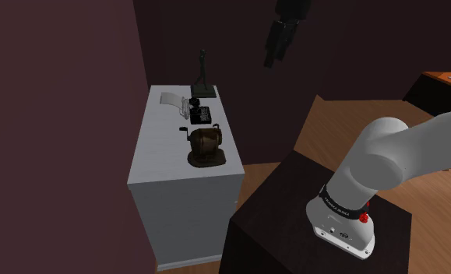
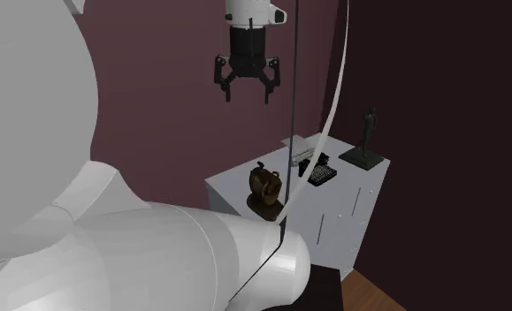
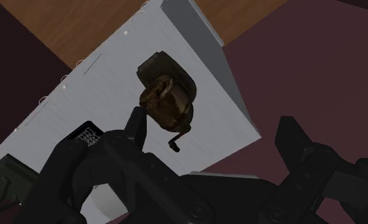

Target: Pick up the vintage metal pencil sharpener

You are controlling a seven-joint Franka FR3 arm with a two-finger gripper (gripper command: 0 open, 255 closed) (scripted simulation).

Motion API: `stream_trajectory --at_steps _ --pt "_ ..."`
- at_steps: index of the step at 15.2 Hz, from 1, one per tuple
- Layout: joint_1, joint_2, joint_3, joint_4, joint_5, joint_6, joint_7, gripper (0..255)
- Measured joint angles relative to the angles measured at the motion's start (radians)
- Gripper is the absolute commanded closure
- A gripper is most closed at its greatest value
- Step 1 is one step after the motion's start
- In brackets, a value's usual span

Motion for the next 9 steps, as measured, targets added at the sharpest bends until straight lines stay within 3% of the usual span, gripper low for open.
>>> stream_trajectory --at_steps 3,9 --pt "0.002 0.021 0.001 -0.019 -0.002 0.037 -0.011 0" --pt "0.011 0.157 0.015 -0.087 -0.009 0.237 -0.052 0"
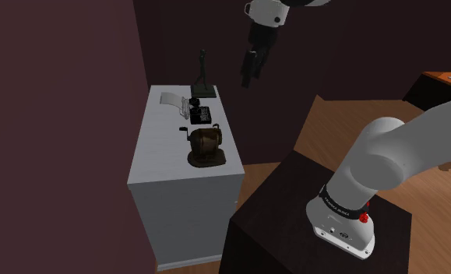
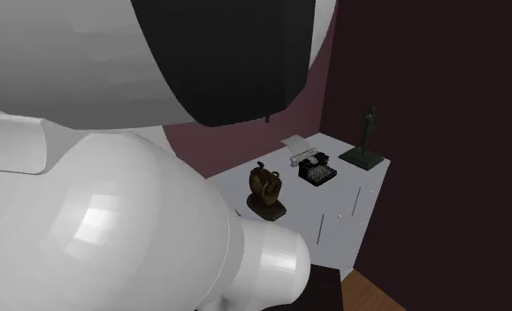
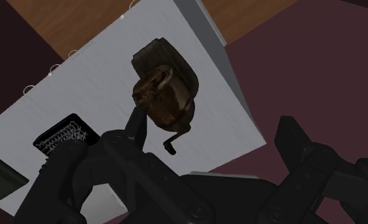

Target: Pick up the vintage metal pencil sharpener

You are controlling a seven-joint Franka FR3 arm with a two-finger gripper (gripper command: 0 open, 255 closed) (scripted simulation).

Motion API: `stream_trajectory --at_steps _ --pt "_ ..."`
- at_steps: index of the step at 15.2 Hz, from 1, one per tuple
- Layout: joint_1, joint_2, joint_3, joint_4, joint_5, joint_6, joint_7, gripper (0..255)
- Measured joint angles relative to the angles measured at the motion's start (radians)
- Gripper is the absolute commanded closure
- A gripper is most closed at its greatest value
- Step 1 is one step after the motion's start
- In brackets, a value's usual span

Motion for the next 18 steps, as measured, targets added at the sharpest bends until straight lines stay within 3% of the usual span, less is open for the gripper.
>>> stream_trajectory --at_steps 10,18 --pt "0.006 0.314 0.018 0.018 -0.032 0.29 -0.062 0" --pt "0.009 0.614 0.034 0.127 -0.085 0.476 -0.086 0"
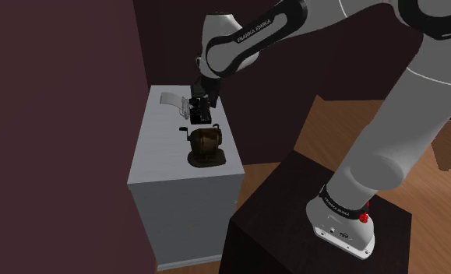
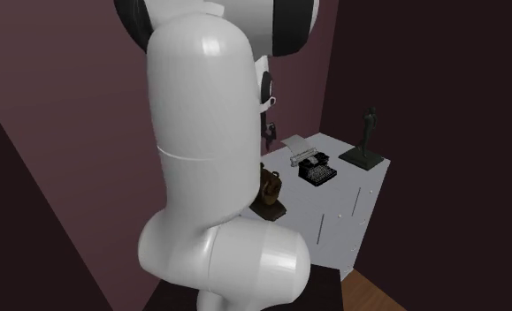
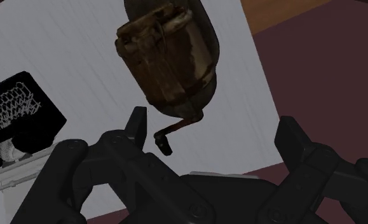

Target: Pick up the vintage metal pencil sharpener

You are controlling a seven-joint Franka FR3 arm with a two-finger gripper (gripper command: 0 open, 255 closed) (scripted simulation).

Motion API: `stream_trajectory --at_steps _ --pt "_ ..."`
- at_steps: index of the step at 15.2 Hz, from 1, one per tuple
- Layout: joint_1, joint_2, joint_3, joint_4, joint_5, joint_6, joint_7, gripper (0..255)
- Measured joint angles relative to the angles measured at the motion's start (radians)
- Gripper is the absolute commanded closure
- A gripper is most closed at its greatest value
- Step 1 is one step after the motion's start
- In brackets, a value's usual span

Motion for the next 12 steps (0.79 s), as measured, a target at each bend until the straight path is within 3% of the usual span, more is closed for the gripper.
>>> stream_trajectory --at_steps 7,12 --pt "0.014 0.268 -0.001 0.147 -0.064 0.113 -0.008 0" --pt "0.034 0.455 -0.008 0.296 -0.105 0.147 -0.014 0"
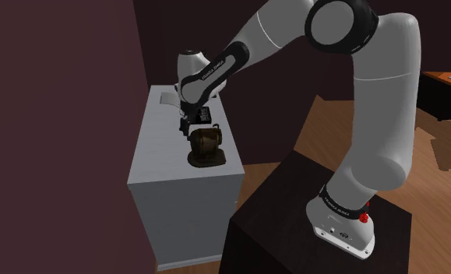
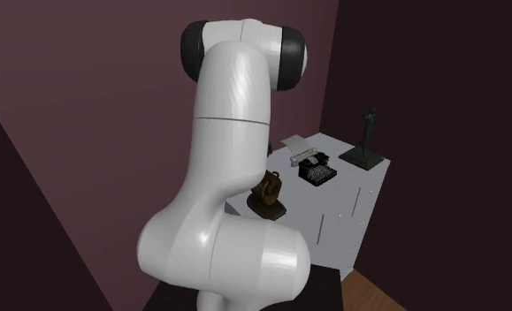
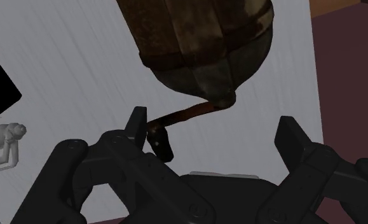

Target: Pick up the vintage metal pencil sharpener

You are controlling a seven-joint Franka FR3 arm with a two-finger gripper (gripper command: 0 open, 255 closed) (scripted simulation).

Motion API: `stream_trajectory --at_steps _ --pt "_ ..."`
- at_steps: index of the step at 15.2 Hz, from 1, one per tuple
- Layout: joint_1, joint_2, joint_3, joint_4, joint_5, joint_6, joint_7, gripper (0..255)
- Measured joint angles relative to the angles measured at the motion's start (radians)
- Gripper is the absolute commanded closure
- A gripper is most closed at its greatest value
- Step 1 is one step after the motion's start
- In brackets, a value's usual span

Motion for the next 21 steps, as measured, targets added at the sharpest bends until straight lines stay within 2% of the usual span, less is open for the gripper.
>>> stream_trajectory --at_steps 8,9,21 --pt "0.012 0.1 -0.011 0.033 -0.019 0.066 0.01 0" --pt "0.012 0.104 -0.012 0.034 -0.02 0.069 0.01 255" --pt "0.012 0.097 -0.011 0.033 -0.019 0.064 0.009 255"
